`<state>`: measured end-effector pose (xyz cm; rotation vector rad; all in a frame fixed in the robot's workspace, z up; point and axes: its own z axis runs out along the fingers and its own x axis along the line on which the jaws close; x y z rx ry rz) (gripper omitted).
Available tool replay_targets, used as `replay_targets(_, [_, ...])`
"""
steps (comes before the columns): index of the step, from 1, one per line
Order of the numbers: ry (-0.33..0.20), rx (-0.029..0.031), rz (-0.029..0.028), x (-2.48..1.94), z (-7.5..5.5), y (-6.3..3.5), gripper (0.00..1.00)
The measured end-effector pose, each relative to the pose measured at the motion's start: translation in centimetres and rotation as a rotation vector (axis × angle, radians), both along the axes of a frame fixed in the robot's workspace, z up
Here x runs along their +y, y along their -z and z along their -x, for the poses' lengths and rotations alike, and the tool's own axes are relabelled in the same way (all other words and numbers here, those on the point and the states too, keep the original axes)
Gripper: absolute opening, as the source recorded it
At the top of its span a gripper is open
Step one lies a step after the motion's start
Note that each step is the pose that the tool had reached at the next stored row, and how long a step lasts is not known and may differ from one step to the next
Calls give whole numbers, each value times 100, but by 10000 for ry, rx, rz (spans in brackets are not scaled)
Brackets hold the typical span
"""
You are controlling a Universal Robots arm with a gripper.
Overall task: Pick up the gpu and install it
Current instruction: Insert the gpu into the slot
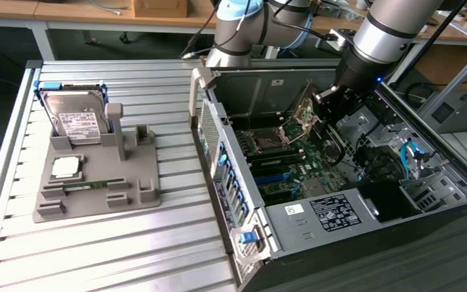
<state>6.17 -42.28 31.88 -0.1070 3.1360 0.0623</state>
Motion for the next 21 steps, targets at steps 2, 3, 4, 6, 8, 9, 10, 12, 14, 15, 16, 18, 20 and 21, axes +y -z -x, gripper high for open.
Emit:
replay_targets(2, [0, 0, 0, 0, 0, 0, 27])
replay_targets(3, [0, 0, 0, 0, 0, 0, 27])
replay_targets(4, [-1, 0, 0, 0, 0, 0, 27])
replay_targets(6, [-1, 0, 0, 0, 0, 0, 27])
replay_targets(8, [-54, 0, 0, 0, 1, 0, 27])
replay_targets(9, [-136, 0, 1, 0, 1, 0, 27])
replay_targets(10, [-273, 0, 1, 0, 2, 0, 27])
replay_targets(12, [-610, 0, 2, 0, 2, -1, 27])
replay_targets(14, [-930, 0, 1, 0, 2, -1, 27])
replay_targets(15, [-1109, 0, 1, 0, 2, 0, 27])
replay_targets(16, [-1236, 0, 1, 0, 2, 0, 27])
replay_targets(18, [-1694, 0, 0, 0, 3, 0, 27])
replay_targets(20, [-1876, 0, 1, 0, 4, 0, 27])
replay_targets(21, [-1970, -1, 1, 0, 5, 0, 27])
